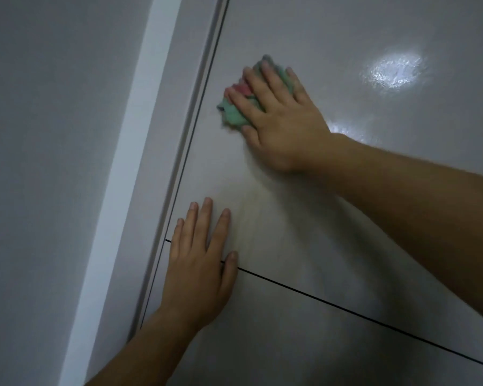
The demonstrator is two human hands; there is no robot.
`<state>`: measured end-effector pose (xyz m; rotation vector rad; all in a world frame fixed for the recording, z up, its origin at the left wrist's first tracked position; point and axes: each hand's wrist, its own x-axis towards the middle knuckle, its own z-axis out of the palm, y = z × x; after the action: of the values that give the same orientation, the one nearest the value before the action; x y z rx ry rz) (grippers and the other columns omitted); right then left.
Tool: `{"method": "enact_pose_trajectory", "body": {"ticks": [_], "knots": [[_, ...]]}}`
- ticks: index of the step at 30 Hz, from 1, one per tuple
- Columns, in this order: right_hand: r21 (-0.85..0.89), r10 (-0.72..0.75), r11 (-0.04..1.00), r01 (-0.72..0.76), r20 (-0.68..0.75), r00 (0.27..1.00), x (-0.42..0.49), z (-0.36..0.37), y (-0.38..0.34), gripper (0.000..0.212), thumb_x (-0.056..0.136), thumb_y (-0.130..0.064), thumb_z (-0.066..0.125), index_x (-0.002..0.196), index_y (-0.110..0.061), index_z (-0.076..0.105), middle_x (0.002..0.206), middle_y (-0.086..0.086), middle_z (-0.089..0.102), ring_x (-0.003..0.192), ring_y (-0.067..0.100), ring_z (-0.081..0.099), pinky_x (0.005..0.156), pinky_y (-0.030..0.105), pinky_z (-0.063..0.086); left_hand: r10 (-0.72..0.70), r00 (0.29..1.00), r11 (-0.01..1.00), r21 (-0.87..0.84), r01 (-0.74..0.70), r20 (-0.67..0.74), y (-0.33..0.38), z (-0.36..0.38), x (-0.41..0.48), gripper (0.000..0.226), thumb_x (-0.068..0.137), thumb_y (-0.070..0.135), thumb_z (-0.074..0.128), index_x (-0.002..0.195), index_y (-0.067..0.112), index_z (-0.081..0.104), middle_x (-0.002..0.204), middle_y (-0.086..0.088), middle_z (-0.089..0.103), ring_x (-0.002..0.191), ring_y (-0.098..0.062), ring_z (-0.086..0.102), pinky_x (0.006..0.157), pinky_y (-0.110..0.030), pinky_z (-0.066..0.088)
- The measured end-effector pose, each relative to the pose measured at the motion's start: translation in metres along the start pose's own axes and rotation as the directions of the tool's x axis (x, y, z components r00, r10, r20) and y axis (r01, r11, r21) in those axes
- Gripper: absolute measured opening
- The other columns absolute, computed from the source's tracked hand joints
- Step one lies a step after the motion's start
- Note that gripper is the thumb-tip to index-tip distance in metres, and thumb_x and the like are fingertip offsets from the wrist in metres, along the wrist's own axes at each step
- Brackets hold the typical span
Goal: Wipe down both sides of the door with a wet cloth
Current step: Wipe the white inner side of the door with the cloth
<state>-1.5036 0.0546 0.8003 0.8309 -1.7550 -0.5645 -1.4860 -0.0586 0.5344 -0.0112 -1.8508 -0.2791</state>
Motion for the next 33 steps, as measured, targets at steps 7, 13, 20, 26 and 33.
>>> {"method": "enact_pose_trajectory", "body": {"ticks": [7,13,20,26,33], "knots": [[-0.012,-0.245,0.969,0.245,0.051,0.968,-0.025,0.016,-0.05,0.065,0.106,-0.052,0.017,0.164,-0.028,0.001,0.171,0.012,-0.005,0.157,0.034,-0.011,0.126,0.054,-0.005,-0.068,0.997,0.997,-0.041,0.069,0.029,-0.003,0.002,-0.019,0.07,0.101,0.041,0.04,0.164,0.02,0.019,0.174,-0.011,0.01,0.161,-0.031,0.004,0.127,-0.055,0.015],[-0.011,-0.09,0.996,0.091,0.028,0.996,0.001,0.013,-0.05,0.064,0.106,-0.052,0.017,0.164,-0.029,0.003,0.171,0.011,-0.006,0.157,0.033,-0.011,0.126,0.054,-0.006,-0.133,0.99,0.989,-0.051,0.136,0.053,-0.004,0.009,-0.046,0.07,0.102,0.045,0.038,0.165,0.024,0.016,0.175,-0.005,0.003,0.161,-0.028,-0.001,0.127,-0.051,0.015],[0.039,-0.227,0.973,0.226,0.0,0.974,-0.105,0.045,-0.077,0.062,0.107,-0.048,0.029,0.164,-0.026,0.016,0.171,0.012,0.008,0.158,0.036,0.0,0.125,0.056,0.007,-0.176,0.983,0.98,-0.088,0.18,0.054,0.002,0.01,-0.059,0.072,0.1,0.041,0.041,0.163,0.012,0.021,0.173,-0.016,0.009,0.16,-0.036,0.006,0.124,-0.06,0.021],[0.0,-0.063,0.998,0.063,-0.035,0.997,-0.092,0.032,-0.04,0.063,0.104,-0.05,0.025,0.163,-0.027,0.019,0.17,0.013,0.014,0.157,0.036,0.007,0.126,0.057,0.008,-0.159,0.987,0.983,-0.087,0.161,0.03,0.018,0.017,-0.053,0.069,0.099,0.041,0.04,0.162,0.016,0.024,0.172,-0.016,0.006,0.159,-0.041,0.001,0.124,-0.065,0.009],[0.008,-0.293,0.956,0.293,0.012,0.956,-0.166,0.053,-0.056,0.062,0.105,-0.046,0.034,0.163,-0.025,0.02,0.17,0.011,0.013,0.158,0.035,0.006,0.125,0.057,0.013,-0.142,0.989,0.983,-0.118,0.144,0.027,0.011,0.019,-0.059,0.072,0.101,0.04,0.039,0.163,0.017,0.009,0.172,-0.014,0.001,0.161,-0.034,-0.003,0.128,-0.059,0.007]]}}
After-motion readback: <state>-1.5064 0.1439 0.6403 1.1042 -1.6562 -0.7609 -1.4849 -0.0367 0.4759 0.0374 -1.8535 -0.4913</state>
